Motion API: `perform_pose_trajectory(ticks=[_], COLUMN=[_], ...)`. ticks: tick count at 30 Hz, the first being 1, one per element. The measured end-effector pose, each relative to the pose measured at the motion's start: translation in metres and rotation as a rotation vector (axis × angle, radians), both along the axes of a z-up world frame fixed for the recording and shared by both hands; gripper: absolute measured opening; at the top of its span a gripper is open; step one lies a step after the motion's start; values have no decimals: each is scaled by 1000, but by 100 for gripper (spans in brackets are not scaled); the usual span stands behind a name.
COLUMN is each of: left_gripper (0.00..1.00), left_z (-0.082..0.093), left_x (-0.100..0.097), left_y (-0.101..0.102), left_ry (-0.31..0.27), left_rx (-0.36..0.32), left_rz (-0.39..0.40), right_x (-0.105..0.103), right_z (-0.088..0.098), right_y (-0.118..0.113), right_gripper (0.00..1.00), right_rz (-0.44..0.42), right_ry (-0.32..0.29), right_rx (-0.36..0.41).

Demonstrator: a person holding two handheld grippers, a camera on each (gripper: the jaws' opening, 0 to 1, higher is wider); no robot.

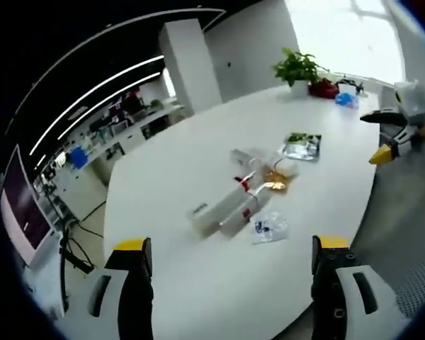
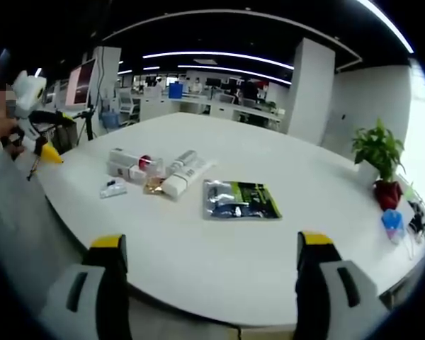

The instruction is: Arrange the skincare products in the storage area until every visible bottle or jar stands upright without overlapping.

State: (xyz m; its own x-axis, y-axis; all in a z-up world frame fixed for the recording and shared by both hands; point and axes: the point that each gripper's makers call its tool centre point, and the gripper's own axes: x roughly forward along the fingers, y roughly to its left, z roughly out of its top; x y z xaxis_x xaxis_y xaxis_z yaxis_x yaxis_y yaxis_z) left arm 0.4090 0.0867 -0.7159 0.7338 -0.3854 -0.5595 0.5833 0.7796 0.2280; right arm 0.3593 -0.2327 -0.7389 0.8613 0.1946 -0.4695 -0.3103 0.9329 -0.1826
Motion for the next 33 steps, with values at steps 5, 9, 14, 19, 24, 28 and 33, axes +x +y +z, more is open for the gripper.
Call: perform_pose_trajectory(ticks=[5,9,14,19,24,28,33], left_gripper=[90,89,82,80,77,69,62], left_z=[2,5,6,3,0,-3,-4], left_x=[17,31,44,63,77,84,94], left_y=[-3,-8,-15,-20,-25,-32,-43], left_ry=[0,3,31,46,65,92,117], left_rx=[28,46,25,63,98,113,86], left_rz=[-45,-100,-142,-194,-246,-299,-344], right_x=[0,0,0,-1,-1,-1,-2], right_z=[-1,-1,-1,-3,-4,-5,-6], right_y=[0,-1,-1,-1,-2,-2,-3], right_gripper=[100,100,100,100,100,100,100], right_rz=[0,-3,-8,-4,-10,-12,-17], right_ry=[6,5,9,22,24,29,35], right_rx=[-3,-5,-13,-18,-20,-20,-23])
